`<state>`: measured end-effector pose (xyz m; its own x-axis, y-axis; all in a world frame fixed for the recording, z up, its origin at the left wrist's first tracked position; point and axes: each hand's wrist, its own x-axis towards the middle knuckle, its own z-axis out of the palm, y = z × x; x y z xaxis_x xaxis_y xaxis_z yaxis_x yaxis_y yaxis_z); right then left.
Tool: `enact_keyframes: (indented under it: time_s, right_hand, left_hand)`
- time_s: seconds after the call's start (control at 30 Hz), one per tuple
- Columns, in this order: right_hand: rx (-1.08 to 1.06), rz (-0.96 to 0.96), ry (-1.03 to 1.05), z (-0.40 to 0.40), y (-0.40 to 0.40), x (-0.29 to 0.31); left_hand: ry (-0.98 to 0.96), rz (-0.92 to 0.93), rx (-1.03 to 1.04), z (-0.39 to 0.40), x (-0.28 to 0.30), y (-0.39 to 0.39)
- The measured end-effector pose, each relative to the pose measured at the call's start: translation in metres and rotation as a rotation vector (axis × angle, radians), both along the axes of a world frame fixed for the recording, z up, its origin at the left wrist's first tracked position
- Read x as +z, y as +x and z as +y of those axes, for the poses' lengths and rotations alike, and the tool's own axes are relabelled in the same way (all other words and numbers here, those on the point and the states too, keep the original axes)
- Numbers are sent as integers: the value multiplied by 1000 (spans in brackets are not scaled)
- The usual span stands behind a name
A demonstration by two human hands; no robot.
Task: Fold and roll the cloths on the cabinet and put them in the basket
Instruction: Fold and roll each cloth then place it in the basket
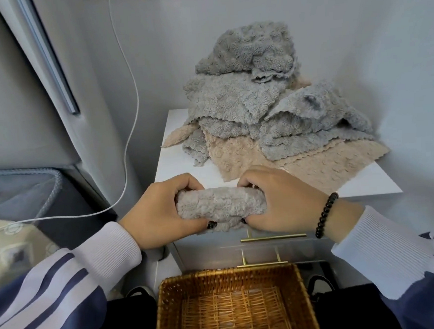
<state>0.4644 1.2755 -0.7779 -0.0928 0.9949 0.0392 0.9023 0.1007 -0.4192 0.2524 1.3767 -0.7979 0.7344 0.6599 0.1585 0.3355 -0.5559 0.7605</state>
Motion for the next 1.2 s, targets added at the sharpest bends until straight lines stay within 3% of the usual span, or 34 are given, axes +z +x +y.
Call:
enact_keyframes:
  time_s: [0.17, 0.27, 0.33, 0.57, 0.9, 1.2]
  right_hand:
    - [-25, 0, -464, -31, -16, -20]
    - [-25, 5, -609, -47, -30, -54]
    - [-101, 22, -661, -55, -35, -86]
    - [-519, 236, -713, -87, -35, -182]
    - [-849, 378, -880, -107, -41, -268]
    - [-1128, 414, -819, -101, -29, -322]
  left_hand:
    - [58, 351, -176, -21, -25, -9]
    - [167, 617, -287, -33, -55, 0]
    - [160, 690, -323, -38, -79, 9]
    - [-156, 625, -206, -52, -163, 28]
    - [-509, 571, -96, -73, -264, 51]
    - [-804, 575, 183, -82, -353, 78]
